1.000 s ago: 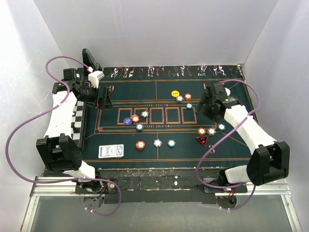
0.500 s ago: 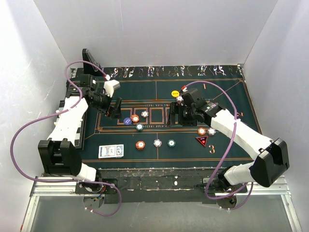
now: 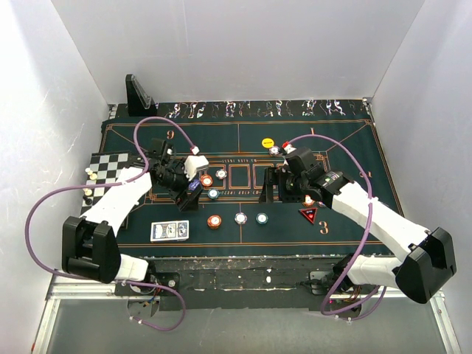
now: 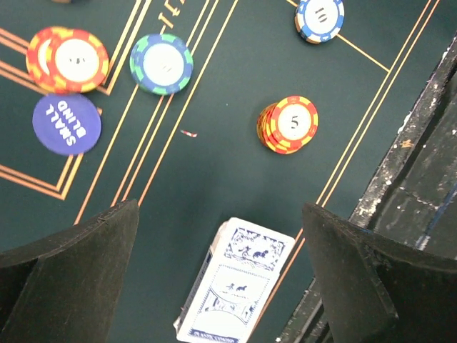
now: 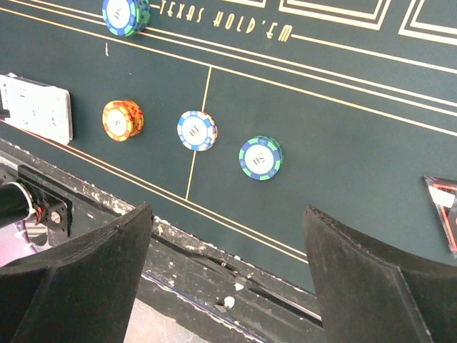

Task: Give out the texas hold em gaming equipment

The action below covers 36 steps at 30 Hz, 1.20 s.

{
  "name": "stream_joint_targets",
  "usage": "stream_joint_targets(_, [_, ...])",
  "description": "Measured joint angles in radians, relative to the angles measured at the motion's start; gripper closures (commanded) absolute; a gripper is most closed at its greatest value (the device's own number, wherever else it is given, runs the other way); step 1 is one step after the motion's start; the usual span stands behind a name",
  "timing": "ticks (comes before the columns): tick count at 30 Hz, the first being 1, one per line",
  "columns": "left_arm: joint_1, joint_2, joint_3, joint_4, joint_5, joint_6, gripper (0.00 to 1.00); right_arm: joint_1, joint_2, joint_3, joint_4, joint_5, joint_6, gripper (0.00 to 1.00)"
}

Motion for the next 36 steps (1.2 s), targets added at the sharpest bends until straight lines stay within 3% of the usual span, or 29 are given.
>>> stream_joint_targets(8, [-0.034,-0.021,-0.121,0.061,-0.026,0.18,0.02,0.0,-0.01,0.0,0.014,-0.001,-0.018,0.07])
stream_joint_targets(16, [0.008,-0.24,-0.244,-0.009,-0.047,0.474,0.02,0.0,-0.01,0.0,0.013,0.001,-0.04,0.07])
stream_joint_targets(25, [0.175,-0.204,-0.245,-0.134,0.001,0.72,0.02,0.0,-0.02,0.0,0.013,0.001,-0.043,0.06])
stream_joint_targets(36, [0.208,-0.177,-0.305,-0.167,-0.006,0.869,0.02,0.0,-0.032,0.0,0.013,0.0,-0.048,0.05])
